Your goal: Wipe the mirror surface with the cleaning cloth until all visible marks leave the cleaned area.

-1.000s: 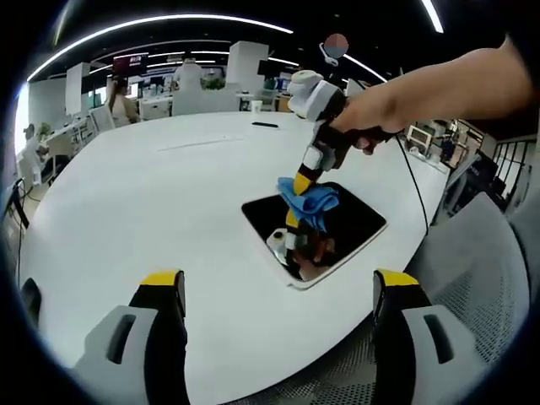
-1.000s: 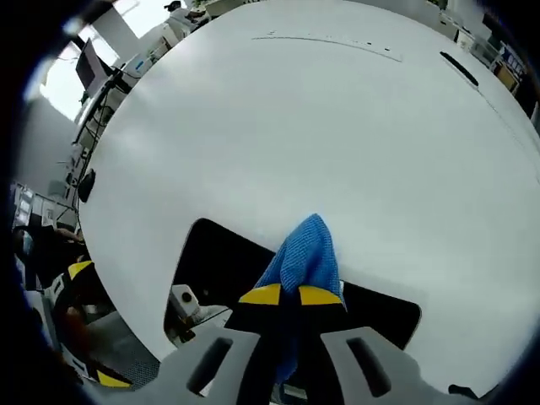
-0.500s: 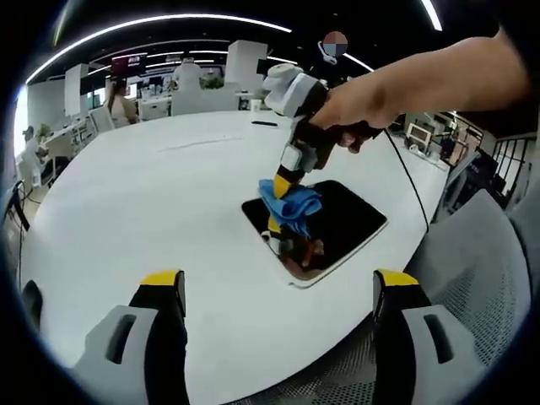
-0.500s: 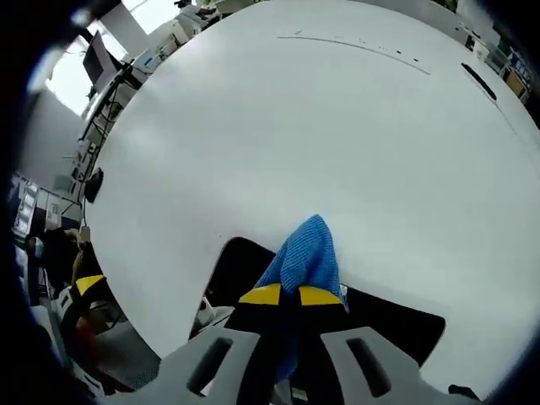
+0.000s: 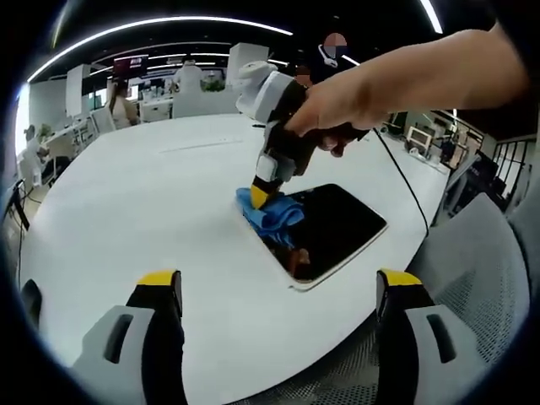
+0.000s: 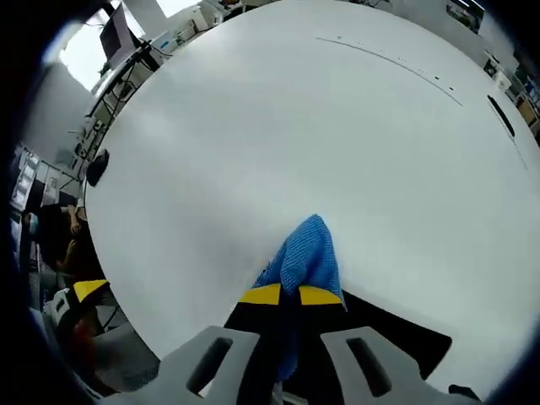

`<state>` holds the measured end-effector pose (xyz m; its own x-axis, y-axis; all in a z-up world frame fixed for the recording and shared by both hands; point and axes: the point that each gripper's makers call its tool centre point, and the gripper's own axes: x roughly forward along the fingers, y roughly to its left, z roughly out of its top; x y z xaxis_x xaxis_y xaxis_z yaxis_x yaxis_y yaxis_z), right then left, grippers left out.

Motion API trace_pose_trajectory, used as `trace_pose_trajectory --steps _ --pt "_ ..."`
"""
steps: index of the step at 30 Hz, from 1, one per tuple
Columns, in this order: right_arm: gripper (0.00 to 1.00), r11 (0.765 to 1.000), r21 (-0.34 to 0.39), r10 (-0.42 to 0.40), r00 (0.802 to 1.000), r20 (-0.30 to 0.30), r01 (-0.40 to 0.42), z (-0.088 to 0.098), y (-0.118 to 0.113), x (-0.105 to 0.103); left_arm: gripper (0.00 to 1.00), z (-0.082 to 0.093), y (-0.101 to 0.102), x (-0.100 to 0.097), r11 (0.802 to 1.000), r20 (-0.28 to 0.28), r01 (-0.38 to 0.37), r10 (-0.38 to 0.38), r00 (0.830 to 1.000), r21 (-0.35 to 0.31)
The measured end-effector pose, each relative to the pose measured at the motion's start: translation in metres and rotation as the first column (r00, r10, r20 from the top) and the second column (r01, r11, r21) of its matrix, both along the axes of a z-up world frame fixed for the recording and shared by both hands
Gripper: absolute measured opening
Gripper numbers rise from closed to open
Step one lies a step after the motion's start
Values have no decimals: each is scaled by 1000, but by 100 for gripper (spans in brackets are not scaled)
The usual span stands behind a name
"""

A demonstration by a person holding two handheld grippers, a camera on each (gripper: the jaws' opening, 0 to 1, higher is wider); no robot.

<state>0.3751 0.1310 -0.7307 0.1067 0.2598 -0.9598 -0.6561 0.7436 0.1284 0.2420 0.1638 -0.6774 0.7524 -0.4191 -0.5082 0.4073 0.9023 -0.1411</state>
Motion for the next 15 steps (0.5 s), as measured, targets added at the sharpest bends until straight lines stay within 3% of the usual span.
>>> trace_pose_trajectory --steps 6,15 --pt "0 1000 0 4 1000 -2 -4 -5 2 6 97 5 -1 0 1000 17 3 -3 1000 4" --pt "0 1000 16 -24 1000 -1 24 3 -1 -2 96 4 -2 0 1000 10 7 -7 1000 4"
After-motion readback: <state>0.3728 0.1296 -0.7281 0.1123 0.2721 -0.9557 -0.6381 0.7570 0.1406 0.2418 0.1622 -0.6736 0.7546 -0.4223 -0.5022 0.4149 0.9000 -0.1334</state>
